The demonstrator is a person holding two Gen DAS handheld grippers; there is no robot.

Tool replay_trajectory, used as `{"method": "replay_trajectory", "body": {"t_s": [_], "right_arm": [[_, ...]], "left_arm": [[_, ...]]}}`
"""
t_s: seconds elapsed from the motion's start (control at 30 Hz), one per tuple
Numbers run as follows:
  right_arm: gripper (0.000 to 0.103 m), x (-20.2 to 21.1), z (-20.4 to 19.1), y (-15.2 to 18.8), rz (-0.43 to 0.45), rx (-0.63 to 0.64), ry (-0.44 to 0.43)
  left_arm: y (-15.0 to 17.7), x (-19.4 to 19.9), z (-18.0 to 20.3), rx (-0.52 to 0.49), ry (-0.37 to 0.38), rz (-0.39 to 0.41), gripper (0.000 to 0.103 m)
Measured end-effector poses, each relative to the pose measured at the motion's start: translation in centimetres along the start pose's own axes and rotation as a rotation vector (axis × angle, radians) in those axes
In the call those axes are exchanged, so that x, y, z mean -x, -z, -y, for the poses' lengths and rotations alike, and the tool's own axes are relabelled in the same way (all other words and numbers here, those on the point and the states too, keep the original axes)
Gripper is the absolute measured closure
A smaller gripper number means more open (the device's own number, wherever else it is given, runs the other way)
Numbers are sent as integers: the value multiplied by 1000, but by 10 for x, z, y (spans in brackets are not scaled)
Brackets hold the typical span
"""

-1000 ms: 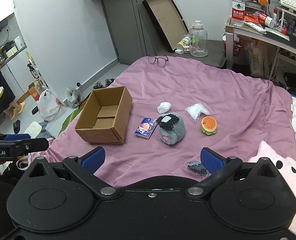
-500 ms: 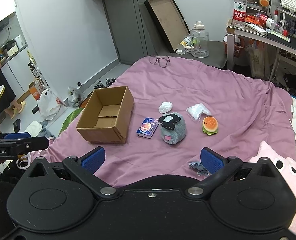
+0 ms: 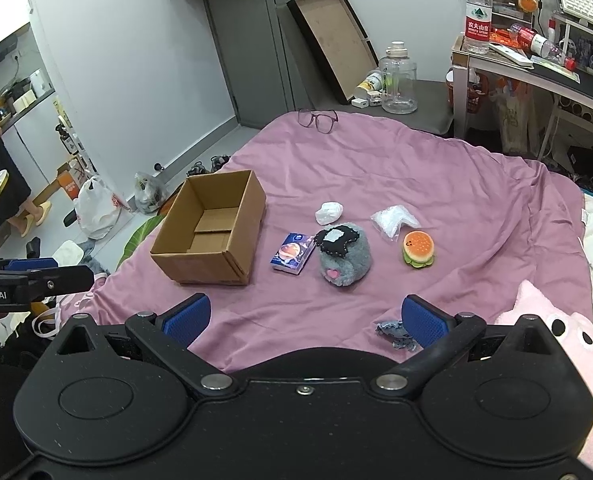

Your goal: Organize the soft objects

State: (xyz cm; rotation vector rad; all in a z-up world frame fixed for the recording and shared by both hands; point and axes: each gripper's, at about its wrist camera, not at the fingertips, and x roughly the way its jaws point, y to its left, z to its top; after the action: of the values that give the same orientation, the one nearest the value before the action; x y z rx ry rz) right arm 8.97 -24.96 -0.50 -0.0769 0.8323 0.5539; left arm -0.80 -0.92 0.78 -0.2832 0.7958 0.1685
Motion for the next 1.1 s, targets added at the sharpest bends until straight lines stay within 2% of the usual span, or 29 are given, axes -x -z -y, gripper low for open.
{"method": "replay_trajectory", "body": {"t_s": [0.4, 0.9, 1.1], "right_arm": [[0, -22, 23, -8, -12, -56, -9], [0, -67, 57, -21, -72, -96, 13], [0, -81, 64, -26, -91, -97, 19]], "left_arm": [[-13, -29, 7, -31, -27, -37, 16], [-37, -87, 13, -25, 6, -108, 16], [-45, -105, 14, -52, 23, -120, 16]]}}
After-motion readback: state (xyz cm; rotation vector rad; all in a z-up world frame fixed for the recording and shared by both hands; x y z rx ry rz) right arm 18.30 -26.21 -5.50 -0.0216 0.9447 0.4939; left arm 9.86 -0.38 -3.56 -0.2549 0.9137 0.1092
